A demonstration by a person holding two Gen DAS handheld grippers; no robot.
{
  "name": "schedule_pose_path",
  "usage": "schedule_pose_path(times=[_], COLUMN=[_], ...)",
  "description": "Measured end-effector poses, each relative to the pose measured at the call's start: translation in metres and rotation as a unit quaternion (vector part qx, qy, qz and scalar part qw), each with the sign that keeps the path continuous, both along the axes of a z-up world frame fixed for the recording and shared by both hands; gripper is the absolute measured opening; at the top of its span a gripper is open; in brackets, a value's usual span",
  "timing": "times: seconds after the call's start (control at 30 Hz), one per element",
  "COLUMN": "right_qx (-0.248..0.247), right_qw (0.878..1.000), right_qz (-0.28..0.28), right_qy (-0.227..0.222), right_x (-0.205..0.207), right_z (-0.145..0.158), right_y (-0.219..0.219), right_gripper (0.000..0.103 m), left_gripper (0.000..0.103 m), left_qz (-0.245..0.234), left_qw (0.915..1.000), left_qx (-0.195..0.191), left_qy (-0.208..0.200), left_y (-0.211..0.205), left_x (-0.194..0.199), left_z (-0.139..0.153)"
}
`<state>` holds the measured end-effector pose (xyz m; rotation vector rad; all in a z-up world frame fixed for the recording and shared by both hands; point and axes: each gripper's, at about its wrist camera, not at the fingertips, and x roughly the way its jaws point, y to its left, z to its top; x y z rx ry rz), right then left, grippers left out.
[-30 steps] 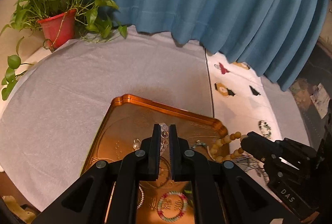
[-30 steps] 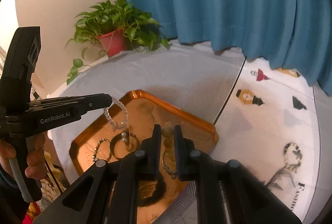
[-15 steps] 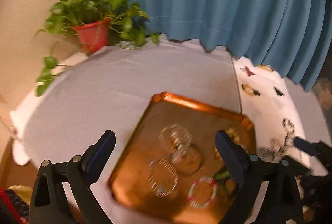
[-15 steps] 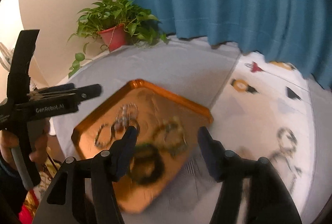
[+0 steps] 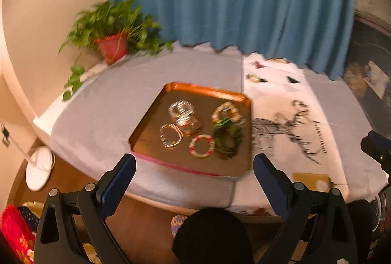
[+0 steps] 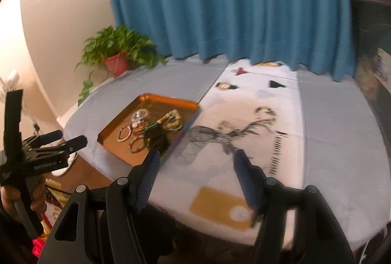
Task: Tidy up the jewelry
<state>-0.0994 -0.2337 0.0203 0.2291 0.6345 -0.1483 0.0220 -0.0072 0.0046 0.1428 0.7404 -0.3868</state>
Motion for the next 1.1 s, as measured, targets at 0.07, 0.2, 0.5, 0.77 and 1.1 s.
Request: schedule_pose_path(times=[0.07,0.2,0.5,0.77,1.1], right_qx=[-0.002,-0.004,0.039,0.029,0.013], right_qw=[1.0,0.999,0.994,0.992,0.99], right_qz=[-0.015,-0.039,-0.096,-0.088,-0.057], right_qy=[-0.008,-0.01,0.033,0.089,0.13], right_x=[-0.014,-0.018,0.062,0.154,0.212], right_z=[0.004,0.004,-0.045,-0.101,-0.147], right_y=[-0.009,-0.032,-0.129,-0.189,-0.214], right_gripper=[0.063,0.064,0.064,0.064,0.064], left_gripper=[0.096,0.098,0.099,0.098,0.08], left_qz=[-0.014,-0.032,-0.084,-0.151,-0.173], left_qw=[0.9999,0.9995,0.9951,0.9801,0.9609], left_qx=[-0.001,0.0,0.023,0.069,0.111], left_qy=[-0.004,-0.005,0.047,0.109,0.185], left_y=[-0.011,-0.031,-0.115,-0.228,-0.276], left_x=[-0.009,-0.014,0.034,0.095,0.152], left_z=[0.007,0.015,-0.006,-0.064,-0.117])
